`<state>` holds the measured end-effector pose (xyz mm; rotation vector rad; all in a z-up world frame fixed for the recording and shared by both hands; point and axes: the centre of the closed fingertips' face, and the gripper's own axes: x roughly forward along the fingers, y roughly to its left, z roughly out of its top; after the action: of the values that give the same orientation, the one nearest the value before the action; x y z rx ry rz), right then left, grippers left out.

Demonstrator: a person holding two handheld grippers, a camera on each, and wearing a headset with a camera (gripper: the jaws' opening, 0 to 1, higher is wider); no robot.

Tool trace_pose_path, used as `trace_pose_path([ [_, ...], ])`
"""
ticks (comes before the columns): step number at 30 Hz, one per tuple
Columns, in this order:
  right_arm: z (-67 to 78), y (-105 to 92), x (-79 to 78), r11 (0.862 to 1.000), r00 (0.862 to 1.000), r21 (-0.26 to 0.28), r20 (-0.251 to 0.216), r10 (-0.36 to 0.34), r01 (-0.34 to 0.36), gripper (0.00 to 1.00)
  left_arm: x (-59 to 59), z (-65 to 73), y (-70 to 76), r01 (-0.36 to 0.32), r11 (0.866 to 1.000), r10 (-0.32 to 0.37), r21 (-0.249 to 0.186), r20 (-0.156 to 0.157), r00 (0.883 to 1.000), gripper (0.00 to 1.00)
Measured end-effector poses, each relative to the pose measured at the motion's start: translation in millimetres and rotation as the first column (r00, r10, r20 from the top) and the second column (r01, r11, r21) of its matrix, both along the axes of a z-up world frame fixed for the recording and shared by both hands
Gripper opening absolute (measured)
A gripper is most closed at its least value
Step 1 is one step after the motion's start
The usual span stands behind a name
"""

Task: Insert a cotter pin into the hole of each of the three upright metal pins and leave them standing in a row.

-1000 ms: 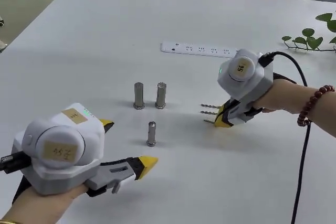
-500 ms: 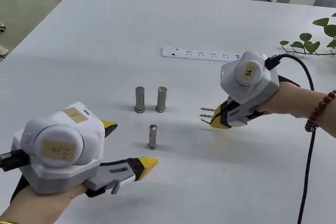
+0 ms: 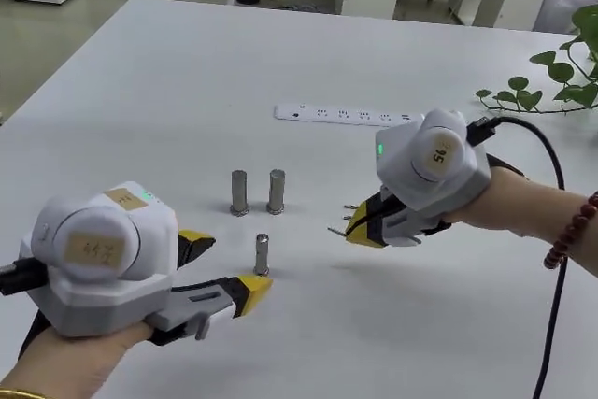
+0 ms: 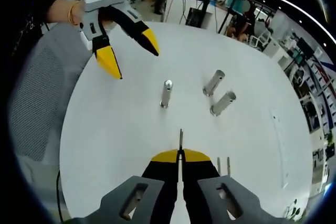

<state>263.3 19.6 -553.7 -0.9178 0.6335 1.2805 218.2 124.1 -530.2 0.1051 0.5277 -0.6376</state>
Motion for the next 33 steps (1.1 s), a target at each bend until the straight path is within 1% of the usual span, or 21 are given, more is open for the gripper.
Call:
trace_pose_path([
  [3, 6.7, 8.5, -8.1, 1.000, 1.000, 0.017, 0.016, 0.021, -0.021, 0.00, -1.3, 2.1, -1.5, -0.001, 1.000, 0.001, -0.003, -0.003, 1.000, 0.39],
  [5, 11.8, 14.8, -13.1, 0.999, 0.999, 0.033, 0.029, 0.034, -0.035, 0.00, -3.0, 3.7, -4.1, 0.005, 1.000, -0.005, -0.020, -0.012, 1.000, 0.38],
  [8, 18.4, 23.6, -21.2, 0.997, 0.997, 0.048, 0.048, 0.055, -0.058, 0.00, -6.4, 6.2, -8.1, 0.007, 0.999, -0.009, -0.054, -0.031, 0.999, 0.36],
  [11, 22.7, 29.9, -27.3, 0.995, 0.995, 0.056, 0.062, 0.073, -0.077, 0.00, -9.2, 8.2, -11.2, 0.011, 0.997, -0.015, -0.081, -0.043, 0.999, 0.32],
  [12, 25.8, 33.8, -30.2, 0.994, 0.993, 0.062, 0.078, 0.086, -0.091, 0.00, -10.1, 9.1, -12.4, 0.013, 0.996, -0.017, -0.091, -0.047, 0.999, 0.30],
  [16, 31.9, 42.2, -37.8, 0.990, 0.987, 0.070, 0.108, 0.117, -0.125, 0.00, -13.7, 12.9, -17.8, 0.015, 0.990, -0.025, -0.143, -0.068, 0.997, 0.25],
  [19, 34.9, 47.5, -43.8, 0.986, 0.983, 0.070, 0.121, 0.140, -0.150, 0.00, -15.4, 15.5, -20.9, 0.024, 0.986, -0.036, -0.163, -0.072, 0.997, 0.24],
  [22, 36.7, 51.8, -49.9, 0.982, 0.978, 0.067, 0.130, 0.165, -0.175, 0.00, -18.0, 18.7, -25.1, 0.028, 0.981, -0.045, -0.191, -0.086, 0.995, 0.22],
  [27, 39.6, 58.8, -60.7, 0.974, 0.970, 0.071, 0.138, 0.202, -0.213, 0.00, -21.1, 21.2, -29.3, 0.027, 0.975, -0.052, -0.219, -0.106, 0.993, 0.17],
  [30, 41.6, 61.9, -64.6, 0.969, 0.963, 0.069, 0.154, 0.223, -0.236, 0.00, -22.6, 23.5, -32.0, 0.027, 0.970, -0.056, -0.242, -0.114, 0.992, 0.15],
  [33, 42.8, 63.8, -67.6, 0.966, 0.959, 0.067, 0.159, 0.235, -0.248, 0.00, -23.7, 25.8, -33.4, 0.024, 0.965, -0.057, -0.262, -0.120, 0.991, 0.13],
])
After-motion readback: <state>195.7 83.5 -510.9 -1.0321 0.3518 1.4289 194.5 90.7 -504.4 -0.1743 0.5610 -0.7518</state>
